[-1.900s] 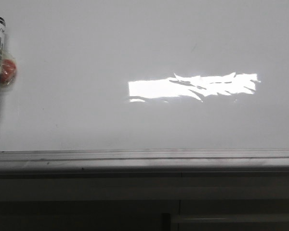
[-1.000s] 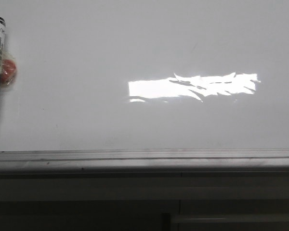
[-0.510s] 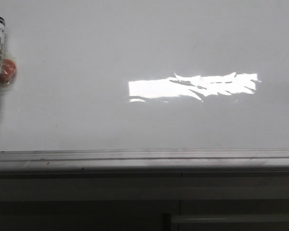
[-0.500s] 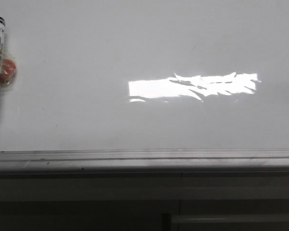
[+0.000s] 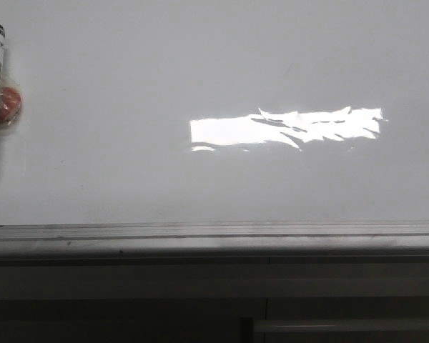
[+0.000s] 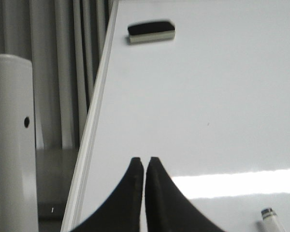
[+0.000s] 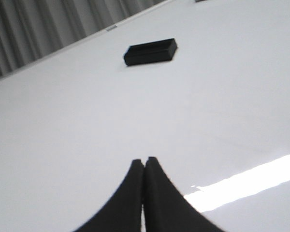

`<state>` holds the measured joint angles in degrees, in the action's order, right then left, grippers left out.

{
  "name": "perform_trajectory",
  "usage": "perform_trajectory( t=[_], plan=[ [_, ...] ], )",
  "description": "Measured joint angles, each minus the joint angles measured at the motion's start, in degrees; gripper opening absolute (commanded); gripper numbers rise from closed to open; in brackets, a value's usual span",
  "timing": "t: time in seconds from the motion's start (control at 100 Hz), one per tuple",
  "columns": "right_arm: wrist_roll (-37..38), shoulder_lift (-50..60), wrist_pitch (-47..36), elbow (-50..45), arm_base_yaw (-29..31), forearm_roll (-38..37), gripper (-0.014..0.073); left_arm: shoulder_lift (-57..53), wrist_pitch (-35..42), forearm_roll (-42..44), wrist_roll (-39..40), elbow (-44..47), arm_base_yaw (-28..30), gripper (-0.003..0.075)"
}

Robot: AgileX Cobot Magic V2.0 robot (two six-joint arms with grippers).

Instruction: Write number 0 on whiteboard

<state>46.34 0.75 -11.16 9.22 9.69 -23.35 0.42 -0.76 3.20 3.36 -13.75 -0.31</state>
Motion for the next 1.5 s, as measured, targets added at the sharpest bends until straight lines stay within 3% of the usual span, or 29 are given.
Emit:
perform_trajectory(
  t=[0.1,0.19,0.35,0.51,0.61,0.8,0.87,0.96,1.03,1.13,1.22,1.27,1.5],
  plan=[
    [3.82,-1.57,11.16,9.04,-0.11,-5.69,-0.0069,5.54,-18.31,-1.13,0.46,-10.27,0.0,-0.002],
    [4.46,-5.36,25.89,16.81,-0.82,-4.91,-0.0069,11.09,-25.89,-5.26,0.61,-17.02,0.0,-0.002],
    [1.68,-13.36,50.83,21.39,-3.04,-0.38,-0.0069,18.46,-23.0,-10.66,0.82,-21.17,0.0,-0.002],
    [1.04,-17.18,62.22,21.39,-3.42,1.06,-0.0069,21.62,-18.79,-14.28,0.96,-21.26,0.0,-0.002],
    [-2.7,-17.27,64.41,21.39,-3.51,4.74,-0.0069,22.88,-18.74,-14.77,0.96,-21.26,0.0,-0.0019],
    [-35.43,-17.27,62.52,21.39,-4.88,24.5,-0.0069,23.95,-18.74,-15.12,-3.36,-21.26,-0.28,-0.0019],
    [-41.46,-17.32,61.85,21.39,-6.25,28.95,-0.0069,23.95,-18.95,-15.95,-6.4,-21.26,-1.31,-0.0017],
    [-44.17,-17.96,61.53,21.39,-8.59,30.26,-0.0069,24.01,-20.52,-17.74,-15.29,-21.26,-3.8,0.0019],
    [-44.85,-18.65,61.4,21.39,-11.53,30.5,-0.0067,24.37,-22.74,-19.38,-25.25,-21.26,-6.57,0.0098],
    [-45.67,-18.88,61.4,21.39,-17.76,30.84,-0.0068,25.3,-25.81,-25.14,-33.03,-21.26,-11.0,0.0295],
    [-45.79,-18.88,61.4,21.39,-22.36,30.62,-0.0068,26.35,-28.13,-30.47,-34.89,-21.26,-14.57,0.0475],
    [-45.79,-18.88,61.4,21.03,-24.57,30.5,-0.0068,27.04,-29.1,-33.39,-35.07,-21.26,-16.65,0.0534],
    [-45.79,-18.92,61.36,18.66,-27.64,30.19,-0.0068,30.73,-29.8,-41.72,-34.86,-19.45,-20.03,0.052]
  ],
)
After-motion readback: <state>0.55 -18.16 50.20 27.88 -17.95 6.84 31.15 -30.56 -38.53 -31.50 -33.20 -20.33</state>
